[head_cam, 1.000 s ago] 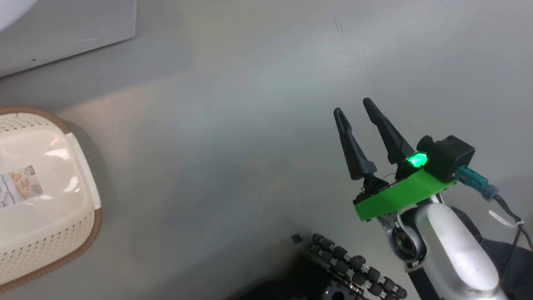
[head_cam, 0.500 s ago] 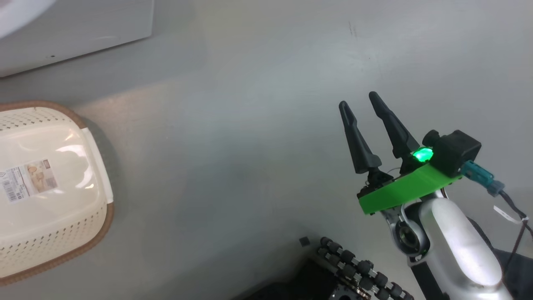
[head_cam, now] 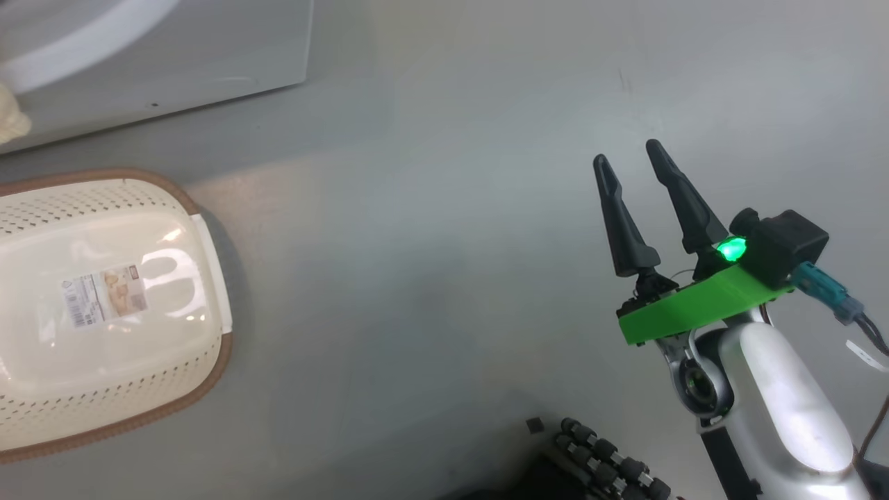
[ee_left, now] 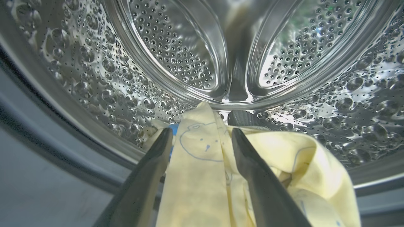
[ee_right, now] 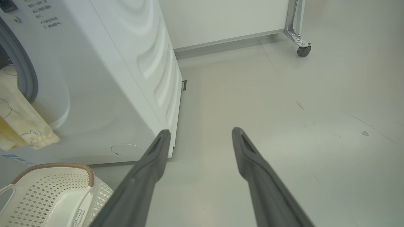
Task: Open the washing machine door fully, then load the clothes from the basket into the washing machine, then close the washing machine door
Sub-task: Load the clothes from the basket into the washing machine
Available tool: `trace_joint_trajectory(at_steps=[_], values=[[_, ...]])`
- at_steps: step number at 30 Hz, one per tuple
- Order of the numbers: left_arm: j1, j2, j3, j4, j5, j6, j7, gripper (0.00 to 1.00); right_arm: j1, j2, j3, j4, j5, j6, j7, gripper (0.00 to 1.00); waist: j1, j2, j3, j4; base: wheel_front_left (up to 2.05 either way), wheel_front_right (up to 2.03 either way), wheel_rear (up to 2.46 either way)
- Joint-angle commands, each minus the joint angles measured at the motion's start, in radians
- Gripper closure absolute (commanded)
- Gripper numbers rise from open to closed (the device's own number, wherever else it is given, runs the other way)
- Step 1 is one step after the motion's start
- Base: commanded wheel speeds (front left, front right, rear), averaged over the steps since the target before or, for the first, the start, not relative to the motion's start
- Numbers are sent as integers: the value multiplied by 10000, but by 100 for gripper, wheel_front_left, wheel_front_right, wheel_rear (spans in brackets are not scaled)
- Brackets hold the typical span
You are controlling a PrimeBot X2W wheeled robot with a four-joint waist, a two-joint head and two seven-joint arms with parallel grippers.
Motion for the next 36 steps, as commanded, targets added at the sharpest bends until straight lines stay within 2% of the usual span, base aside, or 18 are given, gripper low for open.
trace_joint_trajectory(at_steps=[1,8,9,15,21,36], values=[[365,436,404,-506,-181,106,-153,0,221,-83,6,-220,-100,17,-65,0,1,0,-238,182,0,0,0],[2699,-68,786,-2198,-617,763,-880,0,411,-83,-420,-324,-445,17,90,0,1,0,-861,644,0,0,0],[3459,-213,848,-2803,-666,1006,-1045,0,475,-83,-489,-393,-567,17,177,0,1,0,-1036,781,0,0,0],[5708,-770,813,-4676,-556,1877,-1481,0,631,-83,-744,-596,-950,17,495,0,1,0,-1569,1228,0,0,0],[7682,-1377,627,-6009,-397,2674,-1697,0,808,-83,-934,-786,-1271,17,839,0,1,0,-2183,1622,0,0,0],[9562,-2171,-110,-7041,-265,3257,-1720,0,1338,-83,-1139,-1128,-1691,17,1449,0,1,0,-3276,2298,0,0,0]])
